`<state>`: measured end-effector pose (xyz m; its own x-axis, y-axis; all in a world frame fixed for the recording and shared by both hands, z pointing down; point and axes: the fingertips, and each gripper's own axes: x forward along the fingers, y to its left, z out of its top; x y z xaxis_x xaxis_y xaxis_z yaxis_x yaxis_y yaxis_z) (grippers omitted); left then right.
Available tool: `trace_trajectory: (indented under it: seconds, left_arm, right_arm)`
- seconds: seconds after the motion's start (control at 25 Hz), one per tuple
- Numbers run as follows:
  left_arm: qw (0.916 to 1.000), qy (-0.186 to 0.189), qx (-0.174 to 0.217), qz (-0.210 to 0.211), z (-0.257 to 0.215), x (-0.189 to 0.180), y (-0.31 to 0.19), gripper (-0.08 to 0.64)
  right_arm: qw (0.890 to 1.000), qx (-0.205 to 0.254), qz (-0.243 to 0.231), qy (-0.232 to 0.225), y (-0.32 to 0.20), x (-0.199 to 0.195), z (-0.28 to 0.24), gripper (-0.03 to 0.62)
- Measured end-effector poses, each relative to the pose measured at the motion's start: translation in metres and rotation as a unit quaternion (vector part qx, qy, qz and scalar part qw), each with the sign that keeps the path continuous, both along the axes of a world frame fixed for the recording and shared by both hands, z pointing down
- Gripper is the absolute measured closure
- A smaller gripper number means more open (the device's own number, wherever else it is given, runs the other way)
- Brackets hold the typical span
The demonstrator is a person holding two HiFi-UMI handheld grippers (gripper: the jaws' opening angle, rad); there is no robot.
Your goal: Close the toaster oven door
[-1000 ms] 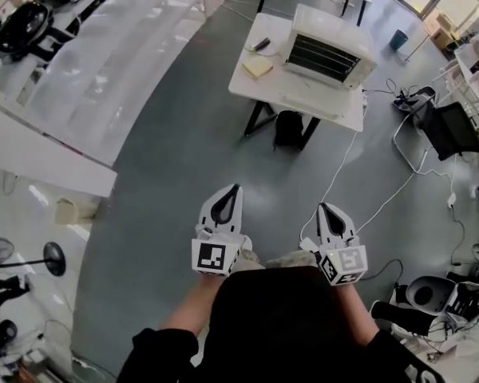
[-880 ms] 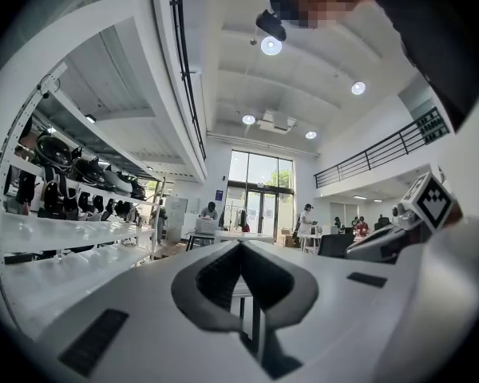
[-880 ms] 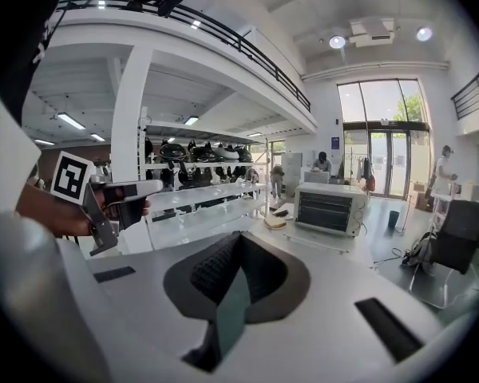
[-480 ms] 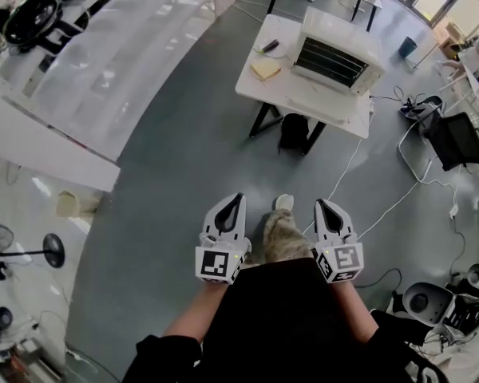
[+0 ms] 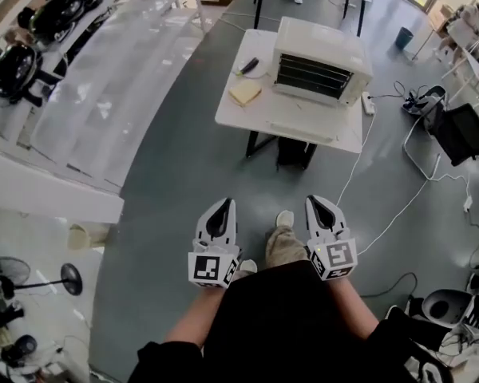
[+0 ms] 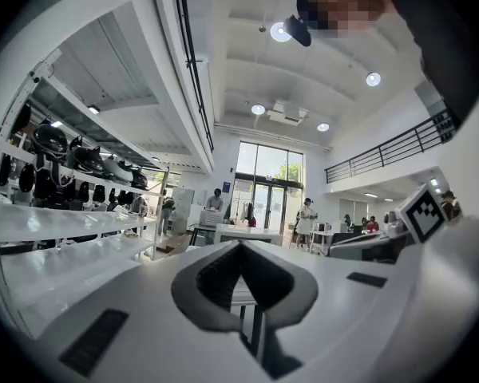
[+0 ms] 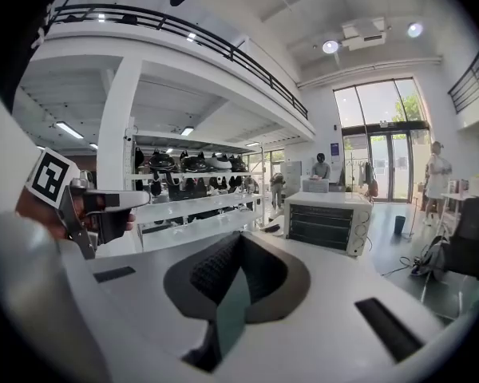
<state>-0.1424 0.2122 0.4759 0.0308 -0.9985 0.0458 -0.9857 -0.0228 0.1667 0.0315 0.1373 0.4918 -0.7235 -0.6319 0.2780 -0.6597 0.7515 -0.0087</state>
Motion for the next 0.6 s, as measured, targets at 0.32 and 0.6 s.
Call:
trace_trajectory:
  seconds: [0.32, 0.6]
  left_arm:
    - [0.9986, 0.027, -0.030, 0.034, 0.006, 0.043, -0.147, 0.541]
    - [0.9974, 0.015, -0.059, 0.039, 0.019, 0.060, -0.231, 0.541]
  right_arm:
    - [0.999, -0.005, 0.035, -0.021, -0.140, 0.061, -0.006, 0.571]
    - [0.998, -0.015, 0.055, -0.036, -0.226, 0.087, 0.008, 0.571]
